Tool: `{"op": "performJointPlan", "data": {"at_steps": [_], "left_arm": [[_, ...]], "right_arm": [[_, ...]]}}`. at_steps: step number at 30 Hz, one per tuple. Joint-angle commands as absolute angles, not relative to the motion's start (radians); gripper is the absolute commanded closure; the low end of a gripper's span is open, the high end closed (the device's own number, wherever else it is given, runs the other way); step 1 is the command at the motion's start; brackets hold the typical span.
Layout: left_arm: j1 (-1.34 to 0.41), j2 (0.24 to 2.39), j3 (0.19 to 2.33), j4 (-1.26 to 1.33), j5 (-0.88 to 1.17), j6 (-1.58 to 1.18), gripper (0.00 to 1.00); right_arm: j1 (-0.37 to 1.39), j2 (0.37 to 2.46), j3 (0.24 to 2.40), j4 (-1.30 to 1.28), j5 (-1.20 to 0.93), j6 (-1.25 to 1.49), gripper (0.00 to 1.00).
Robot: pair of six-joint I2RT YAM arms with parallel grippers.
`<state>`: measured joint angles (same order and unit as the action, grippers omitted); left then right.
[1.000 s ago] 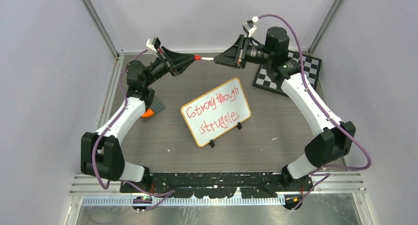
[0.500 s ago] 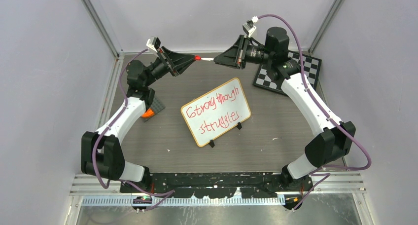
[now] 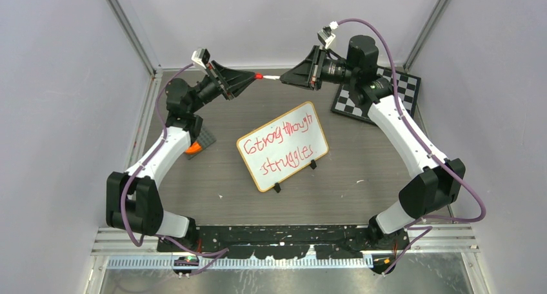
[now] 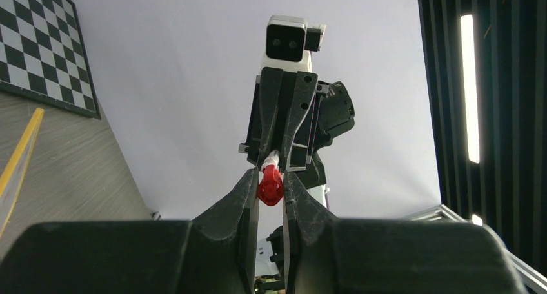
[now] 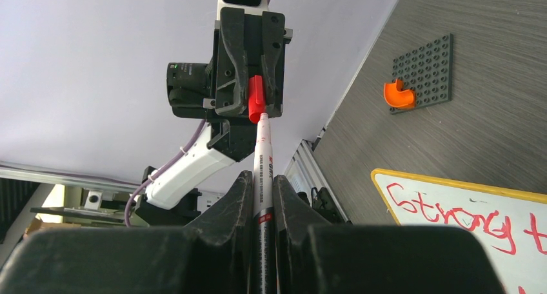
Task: Write a sentence on the whiteboard
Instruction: Close the whiteboard marker at the center of the board.
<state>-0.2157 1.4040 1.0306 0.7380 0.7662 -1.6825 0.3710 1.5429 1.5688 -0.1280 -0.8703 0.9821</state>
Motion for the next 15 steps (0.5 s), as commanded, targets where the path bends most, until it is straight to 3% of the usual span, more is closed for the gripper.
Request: {"op": "performJointPlan", "data": {"at_steps": [1,15], "left_arm": [[-0.216,1.408,1.027,0.752,0.75,-1.652,1.0],[-0.212,1.404,1.022,0.765,0.75,-1.662,1.0]], "right_arm": [[0.374,1.513,1.605,-0.098,-0.897,0.979,1.0],[0.375,1.513,1.596,-0.101,-0.896,0.974,1.0]]}}
